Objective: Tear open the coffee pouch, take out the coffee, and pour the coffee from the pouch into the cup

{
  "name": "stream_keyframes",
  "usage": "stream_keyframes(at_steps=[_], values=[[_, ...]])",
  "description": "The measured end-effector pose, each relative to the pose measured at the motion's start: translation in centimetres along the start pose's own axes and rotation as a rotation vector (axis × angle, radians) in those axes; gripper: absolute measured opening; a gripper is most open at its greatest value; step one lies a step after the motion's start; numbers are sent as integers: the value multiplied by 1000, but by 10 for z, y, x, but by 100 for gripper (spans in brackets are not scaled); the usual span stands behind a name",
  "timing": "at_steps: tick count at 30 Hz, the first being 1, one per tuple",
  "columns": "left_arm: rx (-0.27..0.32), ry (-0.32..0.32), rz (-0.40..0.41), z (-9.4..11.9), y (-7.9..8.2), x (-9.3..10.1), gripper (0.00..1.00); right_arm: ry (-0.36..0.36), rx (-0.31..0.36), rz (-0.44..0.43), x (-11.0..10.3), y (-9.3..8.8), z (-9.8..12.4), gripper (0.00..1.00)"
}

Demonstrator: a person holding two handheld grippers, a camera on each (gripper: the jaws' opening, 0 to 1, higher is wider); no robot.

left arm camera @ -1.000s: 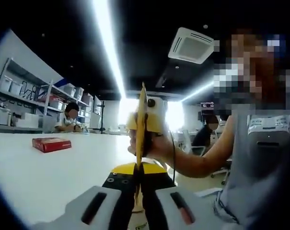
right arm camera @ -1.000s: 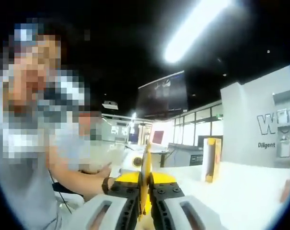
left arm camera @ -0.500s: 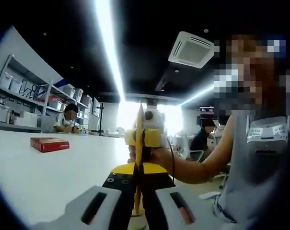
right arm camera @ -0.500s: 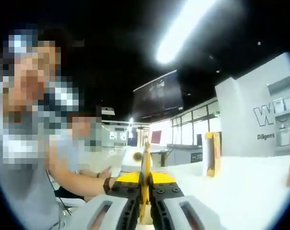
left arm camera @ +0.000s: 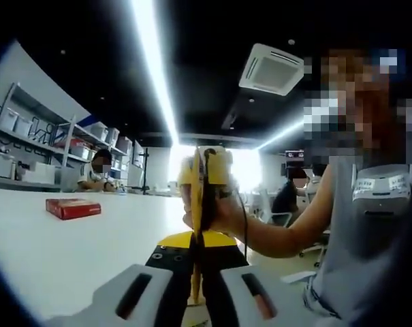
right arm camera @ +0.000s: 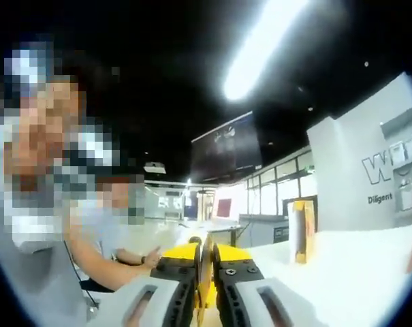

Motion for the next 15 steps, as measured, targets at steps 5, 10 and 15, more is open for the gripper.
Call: stream_keyframes(at_steps=[5,10,15], values=[[-7,1,-10,0,-1,2,5,2,-6,-30,-1,-2,0,10],[-4,4,0,2,-2,1,5,-9,-13,-32,1,-5,-2,8],[5,2,30,-7,-5,6,9,-18,-23,-49,5,-4,-2,7]])
Point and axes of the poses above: the point that each gripper's makers call its tool centre point, and the gripper's own axes: z roughly backward along the fingers, x roughly to its right, y roughly out of its top, the point moved 2 cm from there along z, roughly backward along the fingers, and after that the axes turned 15 degrees about -y, right-handed, at the moved point
